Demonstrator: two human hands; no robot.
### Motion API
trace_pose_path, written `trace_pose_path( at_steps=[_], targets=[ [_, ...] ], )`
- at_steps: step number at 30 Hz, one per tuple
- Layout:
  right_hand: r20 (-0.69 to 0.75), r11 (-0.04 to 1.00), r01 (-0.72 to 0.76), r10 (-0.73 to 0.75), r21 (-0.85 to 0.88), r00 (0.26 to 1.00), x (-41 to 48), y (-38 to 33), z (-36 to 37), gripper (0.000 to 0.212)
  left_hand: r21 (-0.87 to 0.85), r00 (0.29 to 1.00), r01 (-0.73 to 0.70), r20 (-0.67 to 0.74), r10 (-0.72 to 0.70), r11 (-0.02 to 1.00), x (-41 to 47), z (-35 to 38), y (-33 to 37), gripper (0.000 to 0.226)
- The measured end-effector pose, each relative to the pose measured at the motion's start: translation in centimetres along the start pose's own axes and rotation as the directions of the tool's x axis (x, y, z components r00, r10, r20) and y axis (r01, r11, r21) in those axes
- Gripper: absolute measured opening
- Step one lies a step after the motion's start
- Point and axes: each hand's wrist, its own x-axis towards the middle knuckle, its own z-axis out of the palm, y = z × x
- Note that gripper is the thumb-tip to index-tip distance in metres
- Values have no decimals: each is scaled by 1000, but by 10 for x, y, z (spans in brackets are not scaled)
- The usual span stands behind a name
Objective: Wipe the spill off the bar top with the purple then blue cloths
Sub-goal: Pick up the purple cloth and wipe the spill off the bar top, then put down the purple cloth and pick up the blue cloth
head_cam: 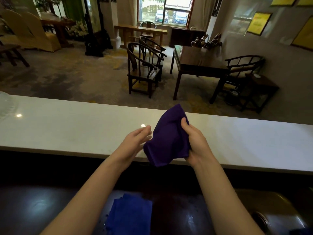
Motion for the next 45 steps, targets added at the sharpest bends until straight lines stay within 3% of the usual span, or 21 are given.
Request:
trace_pose_path(
  at_steps=[2, 4, 8, 12, 15, 19, 23, 30, 37, 41, 45],
  targets=[
    [79, 996, -46, 40, 82, 996, -9, 8, -2, 35, -188, 979, 162, 151, -135, 969, -1, 9, 4, 65],
    [127, 989, -73, 56, 132, 990, -17, 14, -6, 42, -340, 952, 254, 253, -172, 905, -3, 14, 0, 62],
    [149, 982, -88, 63, 165, 987, -33, 22, -19, 48, -404, 963, 195, 254, -96, 894, -14, 23, -15, 46],
    [52, 998, 54, -53, -12, 997, -46, 37, -42, 37, -266, 992, 63, 121, -31, 962, -21, 28, -26, 31],
    [-41, 972, 114, -125, -206, 991, -56, 57, -61, 22, -39, 999, -18, 41, 20, 999, -29, 36, -38, 23],
    [-114, 842, 123, -213, -525, 970, -71, 89, -90, 18, 220, 1000, -1, 1, 1, 976, -34, 43, -68, 27],
    [-164, 659, 34, -236, -751, 958, -83, 127, -118, 14, 339, 997, 57, -74, -34, 939, -41, 54, -113, 26],
    [-228, 620, -120, -98, -776, 969, -103, 198, -160, 5, 449, 965, 259, -157, -210, 855, -48, 67, -212, 25],
    [-327, 506, -253, -62, -825, 943, -101, 239, -185, 16, 639, 972, 235, -164, -169, 733, -47, 75, -262, 29],
    [-372, 423, -322, -39, -847, 927, -93, 247, -187, 19, 653, 967, 252, -185, -172, 714, -45, 76, -273, 39],
    [-399, 412, -356, -21, -839, 917, -87, 250, -190, 23, 666, 965, 262, -185, -185, 699, -43, 75, -274, 45]
  ],
)
